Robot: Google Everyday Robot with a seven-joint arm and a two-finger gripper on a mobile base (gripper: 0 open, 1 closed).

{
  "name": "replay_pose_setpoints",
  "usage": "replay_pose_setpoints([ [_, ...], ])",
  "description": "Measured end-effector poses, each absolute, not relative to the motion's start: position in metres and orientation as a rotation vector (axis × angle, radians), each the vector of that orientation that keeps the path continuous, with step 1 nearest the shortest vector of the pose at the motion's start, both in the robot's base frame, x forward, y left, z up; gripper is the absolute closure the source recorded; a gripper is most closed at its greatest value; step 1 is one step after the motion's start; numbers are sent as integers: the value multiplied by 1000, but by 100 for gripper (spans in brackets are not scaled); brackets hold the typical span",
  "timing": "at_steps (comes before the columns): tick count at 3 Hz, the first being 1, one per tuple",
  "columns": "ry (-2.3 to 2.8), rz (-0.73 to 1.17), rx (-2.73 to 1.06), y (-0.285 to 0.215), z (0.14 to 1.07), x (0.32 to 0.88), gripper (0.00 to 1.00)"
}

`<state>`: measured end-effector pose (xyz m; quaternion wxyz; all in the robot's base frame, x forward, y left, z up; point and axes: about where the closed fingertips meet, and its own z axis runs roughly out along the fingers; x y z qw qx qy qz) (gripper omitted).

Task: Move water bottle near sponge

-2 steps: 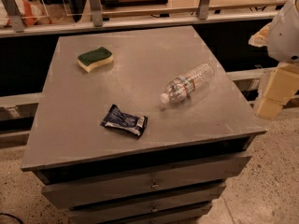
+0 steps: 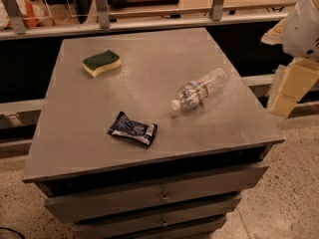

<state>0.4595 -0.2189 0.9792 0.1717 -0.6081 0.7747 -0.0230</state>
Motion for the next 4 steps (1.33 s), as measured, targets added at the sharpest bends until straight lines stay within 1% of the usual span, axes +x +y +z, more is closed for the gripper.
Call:
replay_pose_setpoints([
  [1,2157,21,-1784,-220,971,494,0],
  [2,2008,162,-1927,-207,957,536,0],
  [3,1808,212,-2022,-196,951,575,0],
  [4,1673,199,-2079,-188,946,601,0],
])
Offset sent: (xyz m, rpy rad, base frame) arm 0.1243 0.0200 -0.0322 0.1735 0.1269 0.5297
